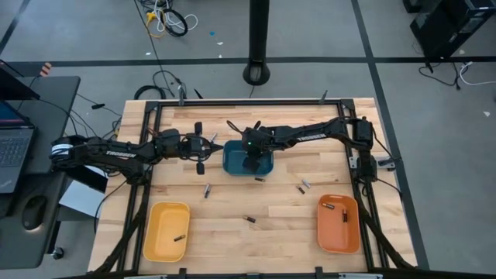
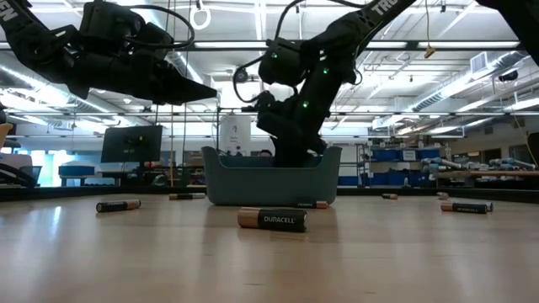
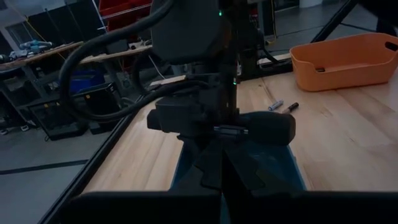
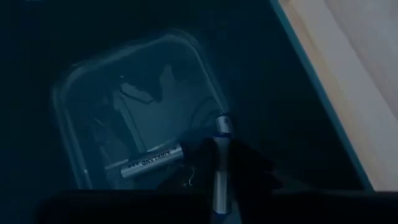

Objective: Sort batteries
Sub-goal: Put the silver battery into the blue bin, then put the black battery into the yellow bin

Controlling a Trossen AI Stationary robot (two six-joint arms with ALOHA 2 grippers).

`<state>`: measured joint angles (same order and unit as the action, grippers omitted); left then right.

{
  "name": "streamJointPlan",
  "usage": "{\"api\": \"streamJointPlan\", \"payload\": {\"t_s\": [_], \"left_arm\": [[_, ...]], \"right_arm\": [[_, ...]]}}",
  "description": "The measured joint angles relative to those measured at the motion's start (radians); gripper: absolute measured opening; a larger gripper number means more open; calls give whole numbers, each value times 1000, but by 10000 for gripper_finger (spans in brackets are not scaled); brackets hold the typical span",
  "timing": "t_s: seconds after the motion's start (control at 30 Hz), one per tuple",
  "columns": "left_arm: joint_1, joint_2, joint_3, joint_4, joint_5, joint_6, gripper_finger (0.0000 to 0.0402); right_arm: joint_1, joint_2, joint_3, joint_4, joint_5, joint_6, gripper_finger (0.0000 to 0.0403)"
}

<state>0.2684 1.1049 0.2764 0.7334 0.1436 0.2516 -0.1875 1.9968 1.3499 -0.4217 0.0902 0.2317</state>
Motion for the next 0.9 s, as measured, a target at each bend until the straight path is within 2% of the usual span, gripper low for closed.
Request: {"api": "streamJointPlan", "payload": {"t_s": [0.33,0.47,0.57,0.7,0.9], "left_arm": [[0,0,0,-6,0,0,6],[0,0,0,-8,0,0,6],[0,0,0,-10,0,1,6],[0,0,0,-12,0,2,6],[0,0,0,-14,0,5,6]], "right_arm": [[3,-11,7,-8,-5,-29,115],[27,-27,44,-105,-6,-63,141],[56,-70,68,-169,-4,-88,144],[113,-163,70,-225,10,-124,113],[215,-233,19,-249,10,-76,17]]}}
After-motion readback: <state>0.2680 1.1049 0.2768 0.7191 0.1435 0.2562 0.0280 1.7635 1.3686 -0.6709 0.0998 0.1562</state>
